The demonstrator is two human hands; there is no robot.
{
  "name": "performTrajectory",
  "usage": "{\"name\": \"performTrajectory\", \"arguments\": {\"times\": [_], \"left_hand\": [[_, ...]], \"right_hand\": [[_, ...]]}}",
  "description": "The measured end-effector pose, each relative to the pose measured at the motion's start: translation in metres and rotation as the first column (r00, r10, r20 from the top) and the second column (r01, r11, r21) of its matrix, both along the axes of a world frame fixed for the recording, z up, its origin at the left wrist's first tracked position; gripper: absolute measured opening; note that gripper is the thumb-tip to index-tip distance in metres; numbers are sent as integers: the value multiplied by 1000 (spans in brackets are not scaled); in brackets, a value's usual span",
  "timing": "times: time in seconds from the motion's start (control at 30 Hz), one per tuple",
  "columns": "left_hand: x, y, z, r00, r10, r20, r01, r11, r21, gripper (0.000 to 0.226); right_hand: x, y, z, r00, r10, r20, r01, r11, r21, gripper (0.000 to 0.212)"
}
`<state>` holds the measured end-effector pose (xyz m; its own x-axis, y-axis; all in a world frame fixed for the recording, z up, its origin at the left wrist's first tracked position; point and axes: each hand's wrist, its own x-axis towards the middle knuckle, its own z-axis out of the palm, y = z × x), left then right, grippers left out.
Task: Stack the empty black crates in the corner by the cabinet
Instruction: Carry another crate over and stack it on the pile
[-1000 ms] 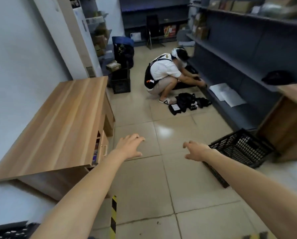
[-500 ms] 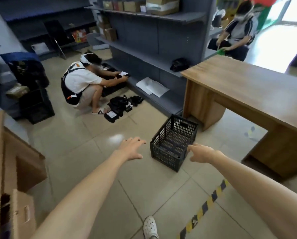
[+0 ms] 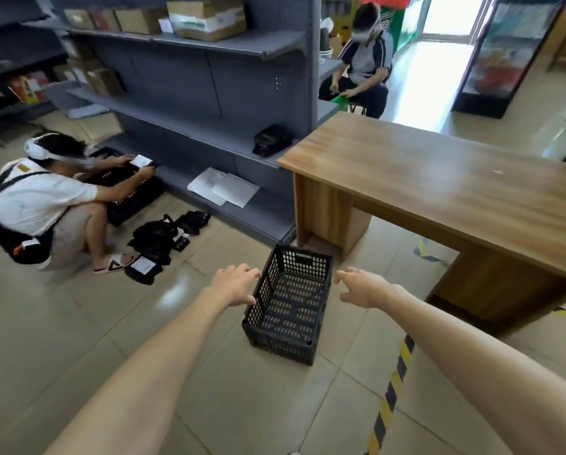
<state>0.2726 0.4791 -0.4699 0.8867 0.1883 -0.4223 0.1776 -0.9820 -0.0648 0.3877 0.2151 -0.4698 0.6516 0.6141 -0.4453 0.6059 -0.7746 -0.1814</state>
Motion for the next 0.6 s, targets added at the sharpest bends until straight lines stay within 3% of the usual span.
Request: {"name": "performTrajectory", "arguments": {"times": [0.33, 0.6], "left_hand": [[167, -67, -31, 981, -193, -34, 192, 981, -34, 67], [270, -118, -42, 989, -76, -124, 71, 997, -39, 64]], "right_hand": [[135, -64, -34, 998, -63, -19, 60, 994, -96, 47], [277, -134, -36, 999, -21, -49, 15, 993, -115, 48]]}}
